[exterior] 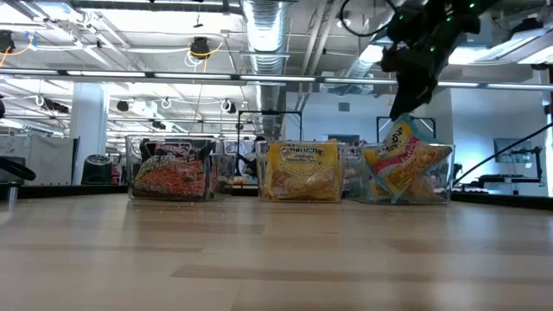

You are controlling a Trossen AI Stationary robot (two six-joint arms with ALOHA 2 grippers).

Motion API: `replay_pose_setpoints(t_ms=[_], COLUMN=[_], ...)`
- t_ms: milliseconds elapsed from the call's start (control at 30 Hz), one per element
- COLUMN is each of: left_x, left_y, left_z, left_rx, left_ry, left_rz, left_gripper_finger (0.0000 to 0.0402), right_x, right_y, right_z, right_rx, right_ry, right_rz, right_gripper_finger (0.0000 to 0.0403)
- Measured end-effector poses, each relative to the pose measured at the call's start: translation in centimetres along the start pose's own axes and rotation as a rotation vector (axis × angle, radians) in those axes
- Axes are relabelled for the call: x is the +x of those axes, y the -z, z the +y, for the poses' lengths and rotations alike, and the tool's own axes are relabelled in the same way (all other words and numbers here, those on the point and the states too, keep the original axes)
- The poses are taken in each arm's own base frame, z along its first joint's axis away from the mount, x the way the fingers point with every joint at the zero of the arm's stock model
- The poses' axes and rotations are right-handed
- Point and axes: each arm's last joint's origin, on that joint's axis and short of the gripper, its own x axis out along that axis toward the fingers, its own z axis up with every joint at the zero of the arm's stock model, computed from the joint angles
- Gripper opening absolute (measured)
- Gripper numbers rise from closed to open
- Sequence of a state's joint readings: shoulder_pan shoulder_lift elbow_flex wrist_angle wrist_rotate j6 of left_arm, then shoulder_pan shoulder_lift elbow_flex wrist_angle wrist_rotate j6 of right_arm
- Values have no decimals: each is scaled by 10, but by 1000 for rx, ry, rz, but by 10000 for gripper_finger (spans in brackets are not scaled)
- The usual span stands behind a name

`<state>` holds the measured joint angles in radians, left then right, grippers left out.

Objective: Sort Maruchan noodles
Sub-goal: Put the blue noodle pack into the right transparent bin

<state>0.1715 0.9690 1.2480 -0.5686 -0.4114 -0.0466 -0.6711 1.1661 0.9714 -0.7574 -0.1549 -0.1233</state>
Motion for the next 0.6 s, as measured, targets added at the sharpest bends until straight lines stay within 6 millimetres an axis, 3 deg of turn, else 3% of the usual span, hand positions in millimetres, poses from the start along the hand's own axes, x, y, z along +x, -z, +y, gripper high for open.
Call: replay_pose_setpoints(t_ms=[233, 400, 600], left_x=[0, 0, 0], left_y=[0, 0, 0], left_z=[0, 0, 0], left_rx=[-2, -14, -5], left_ry=[13, 13, 13], left_rz=[2, 2, 2], left_gripper_finger=[130, 130, 130], right_x=[27, 27, 23], right_y=[4, 16, 18], right_z=[-3, -3, 2], right_rx=[-14, 53, 65], right_ry=[22, 39, 35], right_rz=[160, 296, 306], right_gripper_finger=[142, 115, 74])
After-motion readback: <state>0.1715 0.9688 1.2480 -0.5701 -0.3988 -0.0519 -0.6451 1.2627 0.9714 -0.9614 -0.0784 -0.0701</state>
